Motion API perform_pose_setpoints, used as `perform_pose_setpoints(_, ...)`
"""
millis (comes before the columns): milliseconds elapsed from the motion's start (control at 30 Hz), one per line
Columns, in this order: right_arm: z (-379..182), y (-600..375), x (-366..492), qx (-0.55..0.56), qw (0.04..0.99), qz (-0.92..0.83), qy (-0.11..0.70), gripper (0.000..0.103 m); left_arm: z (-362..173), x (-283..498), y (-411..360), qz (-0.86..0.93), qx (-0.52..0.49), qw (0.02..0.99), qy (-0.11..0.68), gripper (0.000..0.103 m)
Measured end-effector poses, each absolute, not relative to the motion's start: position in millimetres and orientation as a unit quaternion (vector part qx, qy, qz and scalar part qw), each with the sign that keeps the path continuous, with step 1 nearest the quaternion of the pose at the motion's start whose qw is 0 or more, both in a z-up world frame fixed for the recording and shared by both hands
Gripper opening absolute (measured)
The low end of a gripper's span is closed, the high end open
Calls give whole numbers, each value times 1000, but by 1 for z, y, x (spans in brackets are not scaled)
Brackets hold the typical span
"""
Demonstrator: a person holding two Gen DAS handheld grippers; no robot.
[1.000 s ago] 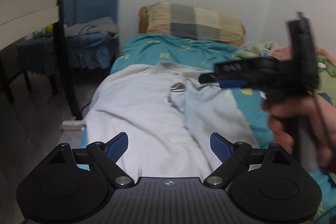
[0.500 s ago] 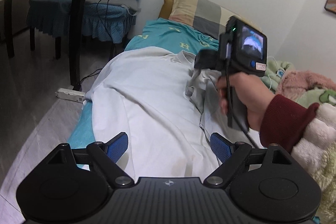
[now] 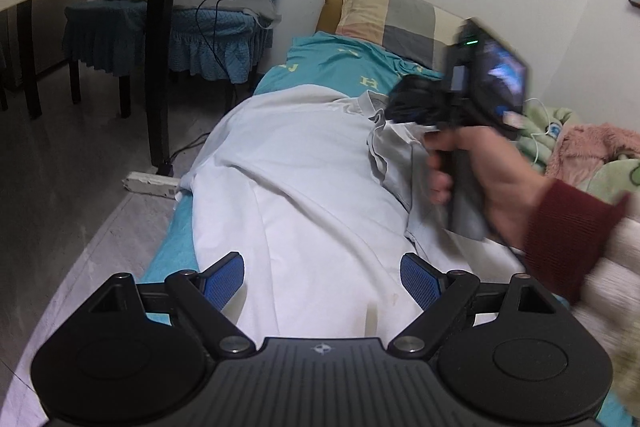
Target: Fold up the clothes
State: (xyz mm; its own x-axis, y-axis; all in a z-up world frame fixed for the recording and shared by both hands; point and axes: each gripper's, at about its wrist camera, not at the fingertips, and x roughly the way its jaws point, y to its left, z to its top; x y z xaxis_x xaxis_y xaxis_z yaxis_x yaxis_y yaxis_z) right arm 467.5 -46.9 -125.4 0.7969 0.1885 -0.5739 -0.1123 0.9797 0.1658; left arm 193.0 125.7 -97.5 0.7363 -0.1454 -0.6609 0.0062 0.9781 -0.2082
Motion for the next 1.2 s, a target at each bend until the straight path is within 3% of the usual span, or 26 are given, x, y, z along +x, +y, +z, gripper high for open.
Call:
perform_pose_setpoints(433, -39, -133, 230, 95, 945, 81, 303, 11, -69, 136, 105, -23, -57, 944, 324, 87)
perform_pose_setpoints(600, -35, -154, 146, 126, 947, 64, 289, 58, -58, 106, 85, -39, -39, 950, 309, 88)
perform_pose_setpoints(667, -39, -160, 121, 149, 947, 60, 278, 65, -59, 98, 77, -46, -38, 947, 316, 88)
perform_pose_setpoints(733, -44, -166, 105, 174, 943, 67, 275, 66, -61, 92, 72, -55, -46, 941, 329, 88)
perform_pose_setpoints(933, -55, -176, 103, 199, 936, 78, 281, 66, -70, 100, 93, -61, -168, 911, 373, 89)
perform_pose_setpoints(1200, -73, -193, 110, 232, 921, 72, 306, 66, -91, 182, 206, 32, -421, 814, 399, 90)
